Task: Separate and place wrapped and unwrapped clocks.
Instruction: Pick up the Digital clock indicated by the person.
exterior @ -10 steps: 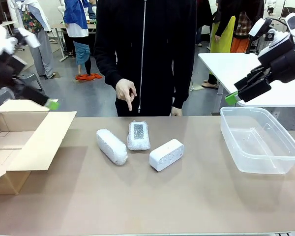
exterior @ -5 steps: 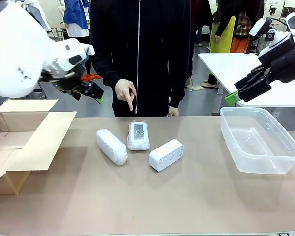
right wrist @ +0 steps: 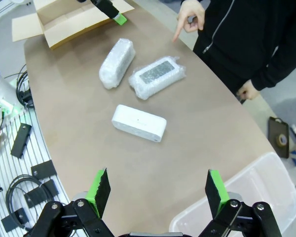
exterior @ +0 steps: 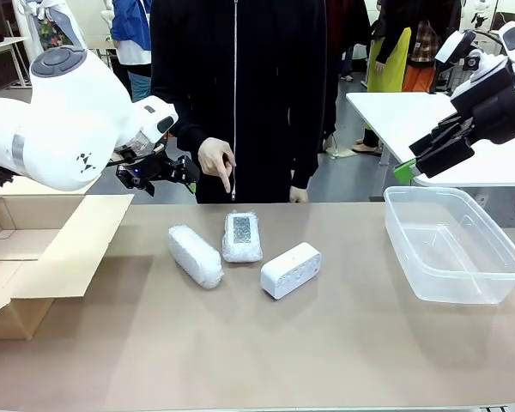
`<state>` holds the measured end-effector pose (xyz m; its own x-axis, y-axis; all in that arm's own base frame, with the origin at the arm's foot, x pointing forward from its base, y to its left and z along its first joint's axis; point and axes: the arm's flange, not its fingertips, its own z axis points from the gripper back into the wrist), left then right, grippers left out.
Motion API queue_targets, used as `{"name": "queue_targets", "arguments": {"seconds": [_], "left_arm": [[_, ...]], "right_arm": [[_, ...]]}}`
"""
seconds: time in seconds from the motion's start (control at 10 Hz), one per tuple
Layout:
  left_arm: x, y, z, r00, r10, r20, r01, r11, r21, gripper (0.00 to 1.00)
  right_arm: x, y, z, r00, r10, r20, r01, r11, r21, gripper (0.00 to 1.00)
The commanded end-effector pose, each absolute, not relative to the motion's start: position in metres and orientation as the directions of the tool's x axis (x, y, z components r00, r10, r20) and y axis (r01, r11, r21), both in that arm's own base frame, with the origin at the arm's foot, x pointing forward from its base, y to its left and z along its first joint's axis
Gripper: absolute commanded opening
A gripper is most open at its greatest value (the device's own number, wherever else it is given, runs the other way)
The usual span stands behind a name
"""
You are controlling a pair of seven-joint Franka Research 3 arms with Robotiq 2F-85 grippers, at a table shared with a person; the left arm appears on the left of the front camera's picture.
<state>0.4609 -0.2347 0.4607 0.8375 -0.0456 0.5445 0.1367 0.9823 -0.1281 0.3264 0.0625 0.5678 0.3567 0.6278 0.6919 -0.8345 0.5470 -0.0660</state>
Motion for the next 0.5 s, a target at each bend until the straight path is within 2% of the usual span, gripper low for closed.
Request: {"name": "queue_targets", "arguments": {"seconds": [0.0,0.4], "left_arm": [[0.4585,-0.2290,0.4696,0.835,-0.086,0.544,0.174,0.978,-0.114,1.00],[0.4585,-0.2290,0.4696,0.835,-0.086,0.544,0.174,0.978,-0.114,1.00]], "right_arm": [[0.3270,0.0618,0.5668,0.358,0.622,0.697,-0.835,0.546,-0.059,1.00],[0.3270,0.0618,0.5668,0.358,0.622,0.697,-0.835,0.546,-0.059,1.00]]}}
